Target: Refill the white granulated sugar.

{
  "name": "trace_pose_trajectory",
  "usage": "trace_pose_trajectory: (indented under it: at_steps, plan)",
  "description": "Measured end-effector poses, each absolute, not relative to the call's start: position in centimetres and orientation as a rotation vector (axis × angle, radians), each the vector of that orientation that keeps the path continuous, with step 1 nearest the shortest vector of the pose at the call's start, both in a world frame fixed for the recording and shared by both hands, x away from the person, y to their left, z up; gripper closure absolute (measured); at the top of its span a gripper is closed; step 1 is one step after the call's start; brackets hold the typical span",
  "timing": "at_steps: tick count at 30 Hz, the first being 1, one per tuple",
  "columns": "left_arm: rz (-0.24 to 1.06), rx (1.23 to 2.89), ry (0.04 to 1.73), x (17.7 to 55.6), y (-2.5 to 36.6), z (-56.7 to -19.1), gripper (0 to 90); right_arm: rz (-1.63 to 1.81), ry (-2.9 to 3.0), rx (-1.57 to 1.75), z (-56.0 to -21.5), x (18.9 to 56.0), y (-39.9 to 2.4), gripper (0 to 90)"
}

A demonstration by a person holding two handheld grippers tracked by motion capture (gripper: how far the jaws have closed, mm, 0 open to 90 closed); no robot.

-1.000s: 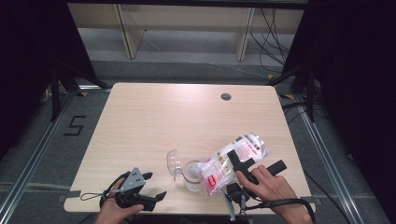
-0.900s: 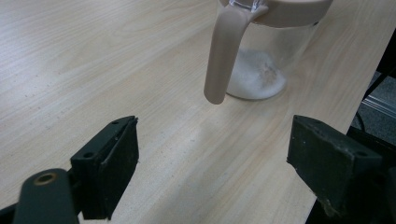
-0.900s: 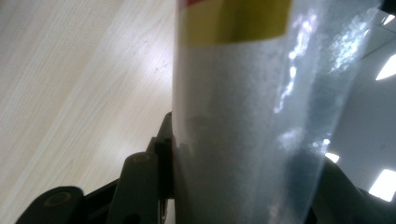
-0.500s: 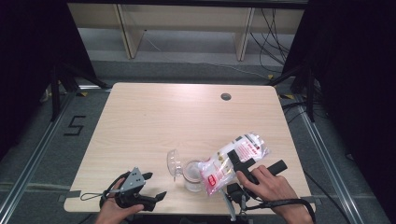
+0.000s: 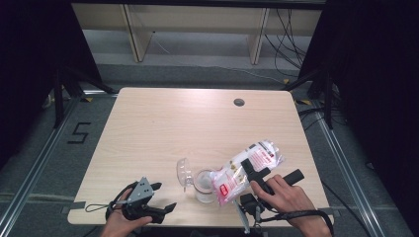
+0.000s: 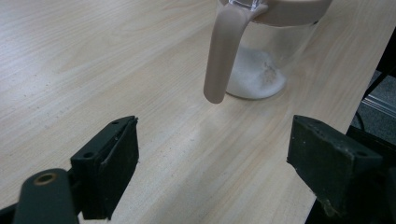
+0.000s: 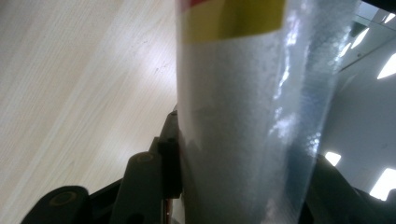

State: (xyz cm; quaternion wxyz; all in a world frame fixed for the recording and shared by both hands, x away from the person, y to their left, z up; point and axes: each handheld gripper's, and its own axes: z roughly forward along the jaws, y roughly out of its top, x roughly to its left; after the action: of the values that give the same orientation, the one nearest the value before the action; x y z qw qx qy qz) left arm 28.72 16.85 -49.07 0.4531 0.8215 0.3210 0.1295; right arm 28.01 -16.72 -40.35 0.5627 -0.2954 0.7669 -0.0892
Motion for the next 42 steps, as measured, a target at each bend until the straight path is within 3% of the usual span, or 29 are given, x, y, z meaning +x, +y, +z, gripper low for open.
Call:
trace_pose_trajectory:
  at_steps: [42]
  plan:
    - [0.322,2.034,0.791,28.7,16.8,-49.1,16.2,-0.048,1.947,-0.538,-41.6,30.1,-17.7,69.6]
